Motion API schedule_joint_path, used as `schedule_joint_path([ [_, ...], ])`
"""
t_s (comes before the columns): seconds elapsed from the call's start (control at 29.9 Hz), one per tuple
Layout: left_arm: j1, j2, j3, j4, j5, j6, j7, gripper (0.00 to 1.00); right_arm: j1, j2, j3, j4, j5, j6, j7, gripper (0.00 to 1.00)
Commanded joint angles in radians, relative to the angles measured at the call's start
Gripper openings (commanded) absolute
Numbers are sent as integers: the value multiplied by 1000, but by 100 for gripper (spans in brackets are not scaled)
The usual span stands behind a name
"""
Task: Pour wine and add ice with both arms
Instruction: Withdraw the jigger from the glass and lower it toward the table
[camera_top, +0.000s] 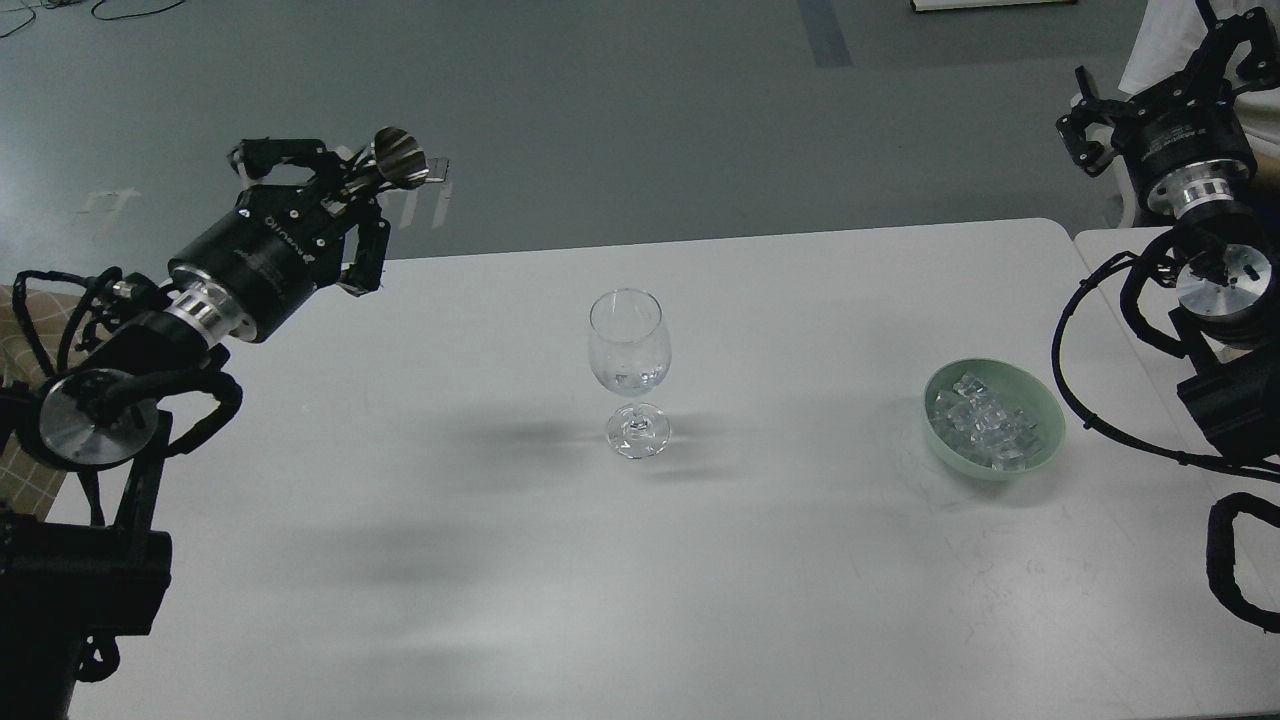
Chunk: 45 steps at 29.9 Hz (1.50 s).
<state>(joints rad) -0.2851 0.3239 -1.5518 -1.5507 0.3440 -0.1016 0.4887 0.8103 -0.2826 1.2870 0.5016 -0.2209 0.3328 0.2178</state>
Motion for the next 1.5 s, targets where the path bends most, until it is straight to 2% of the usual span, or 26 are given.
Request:
schedule_joint_path([
  [0.0,73,0,-91,8,-75,-17,0,10,-5,0,0,12,0,-3,-2,100],
  [0.2,201,-9,-198,49,-184,-21,0,10,-10,-1,0,12,0,-5,-2,100],
  [0.3,237,-16,-238,128,-308,-6,-5,10,-17,-15,0,15,0,-3,-2,100],
  [0.47,251,0,-257,270,-335,-18,-84,10,-23,-23,0,15,0,-2,-3,100],
  [0.63,251,-5,-281,360,-342,-95,-107,10,-26,-24,0,26,0,-5,-3,100],
  [0.7,251,-8,-280,444,-349,-180,-157,10,-46,-29,0,64,0,-12,-3,100],
  [0.77,251,-12,-280,501,-373,-230,-179,10,-65,-53,-1,101,-2,-20,-8,100],
  [0.94,253,-26,-280,528,-500,-251,-193,10,-76,-84,-2,126,0,-32,-14,100],
  [1.0,253,-38,-280,528,-549,-245,-219,10,-80,-87,-3,130,0,-35,-14,100],
  [1.14,248,-48,-267,526,-577,-224,-223,10,-86,-83,-2,133,0,-37,-12,100],
  [1.24,241,-63,-263,521,-571,-152,-226,9,-89,-76,-2,132,-2,-37,-11,100],
  [1.4,231,-68,-263,523,-579,-122,-226,9,-89,-72,-2,132,-2,-37,-8,100],
  [1.47,228,-74,-232,505,-562,-80,-223,8,-92,-67,-2,132,-2,-37,-8,100],
])
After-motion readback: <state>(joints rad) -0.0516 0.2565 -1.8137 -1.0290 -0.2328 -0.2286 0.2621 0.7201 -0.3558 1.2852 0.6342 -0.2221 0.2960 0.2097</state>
